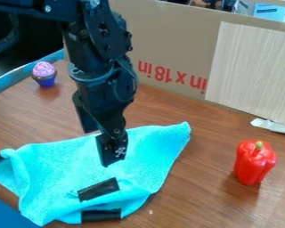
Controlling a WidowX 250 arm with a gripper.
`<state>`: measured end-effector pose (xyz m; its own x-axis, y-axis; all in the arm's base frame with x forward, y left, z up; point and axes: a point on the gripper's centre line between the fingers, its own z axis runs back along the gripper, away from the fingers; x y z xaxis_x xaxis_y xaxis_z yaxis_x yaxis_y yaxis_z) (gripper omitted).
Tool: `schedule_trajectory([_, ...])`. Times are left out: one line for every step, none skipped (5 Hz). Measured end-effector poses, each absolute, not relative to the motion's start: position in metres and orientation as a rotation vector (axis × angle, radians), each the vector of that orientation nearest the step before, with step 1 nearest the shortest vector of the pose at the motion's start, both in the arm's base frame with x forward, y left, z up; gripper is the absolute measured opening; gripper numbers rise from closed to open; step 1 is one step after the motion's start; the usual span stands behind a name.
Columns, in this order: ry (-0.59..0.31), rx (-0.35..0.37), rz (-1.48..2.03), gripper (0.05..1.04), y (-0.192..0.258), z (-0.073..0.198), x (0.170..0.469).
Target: Unfold the cloth from bottom right to top left
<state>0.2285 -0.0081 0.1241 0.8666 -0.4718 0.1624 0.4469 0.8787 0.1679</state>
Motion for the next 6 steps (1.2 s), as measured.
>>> schedule_trajectory([-0.189,0.116,-0.491,1.001,-0.01,0.118,0.226])
schedule_trajectory([-0.193,0.09,-0.603,1.0,-0.006,0.092,0.221])
schedule_trajectory([-0.151,0.118,-0.616,0.999,-0.001,0.077,0.217])
schedule_trajectory([-0.148,0.105,-0.644,0.999,-0.004,0.072,0.213])
schedule_trajectory([-0.165,0.043,-0.667,0.98,-0.011,0.073,0.211])
schedule_trajectory([-0.195,0.019,-0.654,0.836,-0.015,0.08,0.21])
